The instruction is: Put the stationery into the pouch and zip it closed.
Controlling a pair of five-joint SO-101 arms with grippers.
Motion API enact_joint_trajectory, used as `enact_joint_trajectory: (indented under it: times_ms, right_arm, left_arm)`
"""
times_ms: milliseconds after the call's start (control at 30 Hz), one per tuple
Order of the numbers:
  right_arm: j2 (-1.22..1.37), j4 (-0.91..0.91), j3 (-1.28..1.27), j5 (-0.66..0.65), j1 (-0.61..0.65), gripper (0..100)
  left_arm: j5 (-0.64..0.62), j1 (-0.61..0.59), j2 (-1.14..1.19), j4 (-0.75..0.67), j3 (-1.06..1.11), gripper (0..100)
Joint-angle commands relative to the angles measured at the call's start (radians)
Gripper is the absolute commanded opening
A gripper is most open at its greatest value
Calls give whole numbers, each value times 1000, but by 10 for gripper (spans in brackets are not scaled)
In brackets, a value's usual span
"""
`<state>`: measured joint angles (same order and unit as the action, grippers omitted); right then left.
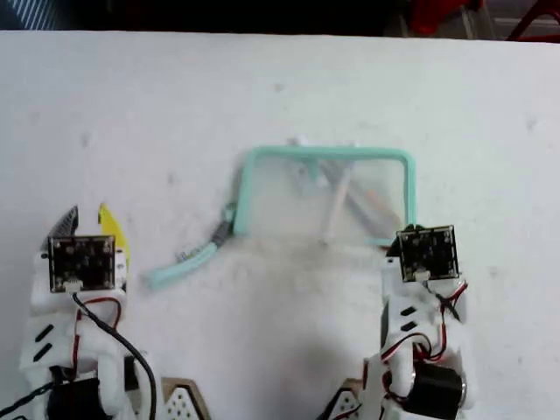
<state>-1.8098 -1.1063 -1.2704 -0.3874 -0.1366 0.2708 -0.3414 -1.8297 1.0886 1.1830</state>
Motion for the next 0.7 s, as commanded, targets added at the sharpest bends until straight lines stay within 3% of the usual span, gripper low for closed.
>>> enact_joint_trajectory:
  times_ms: [0, 167, 300, 467, 667]
  right_arm:
    - [10, 24, 31, -11, -4, 22]
    - [16, -15, 54, -11, 70, 22]
    - [19, -108, 178, -15, 163, 26]
    - [54, -107, 229, -161, 242, 120]
    - [302, -114, 410, -110, 257, 118]
  left_arm:
    - [-15, 10, 4, 12, -5, 128]
    - [-15, 10, 4, 32, -11, 126]
    - [-20, 10, 42, 86, -135, 126]
    - [-57, 15, 320, 195, -436, 128]
    - [-57, 81, 605, 245, -473, 124]
